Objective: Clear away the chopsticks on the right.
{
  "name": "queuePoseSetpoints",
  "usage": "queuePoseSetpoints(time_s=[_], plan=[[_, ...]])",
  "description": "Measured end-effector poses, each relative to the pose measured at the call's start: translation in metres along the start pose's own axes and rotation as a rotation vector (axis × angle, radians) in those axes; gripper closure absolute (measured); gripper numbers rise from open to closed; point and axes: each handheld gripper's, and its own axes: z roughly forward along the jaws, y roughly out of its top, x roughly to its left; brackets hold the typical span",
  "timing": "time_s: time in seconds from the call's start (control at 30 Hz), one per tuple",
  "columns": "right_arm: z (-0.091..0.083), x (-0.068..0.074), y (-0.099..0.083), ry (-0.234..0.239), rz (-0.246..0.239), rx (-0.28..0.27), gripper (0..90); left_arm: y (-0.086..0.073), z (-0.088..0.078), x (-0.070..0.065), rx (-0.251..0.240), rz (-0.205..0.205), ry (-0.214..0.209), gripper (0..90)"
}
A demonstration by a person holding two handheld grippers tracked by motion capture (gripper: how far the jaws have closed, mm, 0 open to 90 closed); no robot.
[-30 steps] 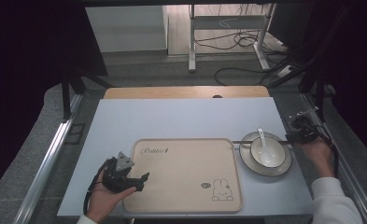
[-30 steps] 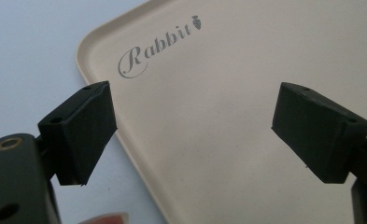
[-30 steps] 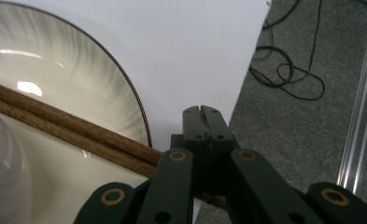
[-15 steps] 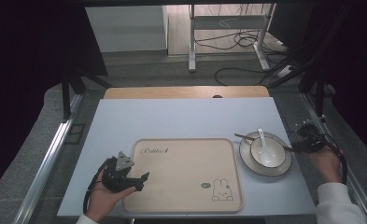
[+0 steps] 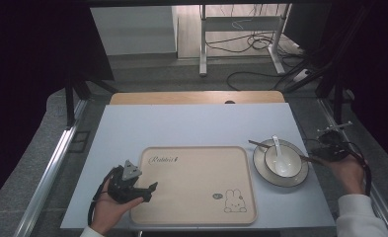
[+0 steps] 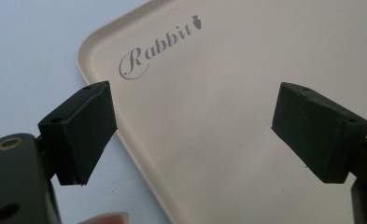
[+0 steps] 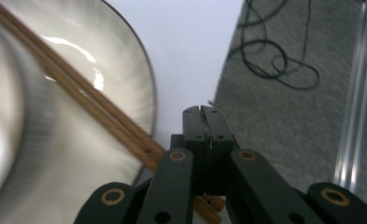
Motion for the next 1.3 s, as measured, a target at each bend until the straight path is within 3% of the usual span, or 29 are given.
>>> queuePoseSetpoints(time_s=[0.03,0.23,0.67,1.3], plan=[[-0.0047,0.0029,0.0006,0.047,0.0,-0.022,89.6,-0.0002,0.0001,0.0002,0.001,0.0,0.0,13.7],[-0.005,0.0117,0.001,0.098,-0.028,-0.022,89.6,-0.0004,-0.0007,0.0003,-0.001,-0.001,0.002,13.7],[0.0016,0.0113,-0.0016,0.111,-0.04,0.004,89.6,-0.0012,-0.0005,0.0017,0.001,0.004,0.005,14.2],[0.0017,0.0076,-0.0035,0.118,-0.043,0.0,89.7,-0.0017,-0.0012,0.0027,0.001,0.0,0.006,14.2]])
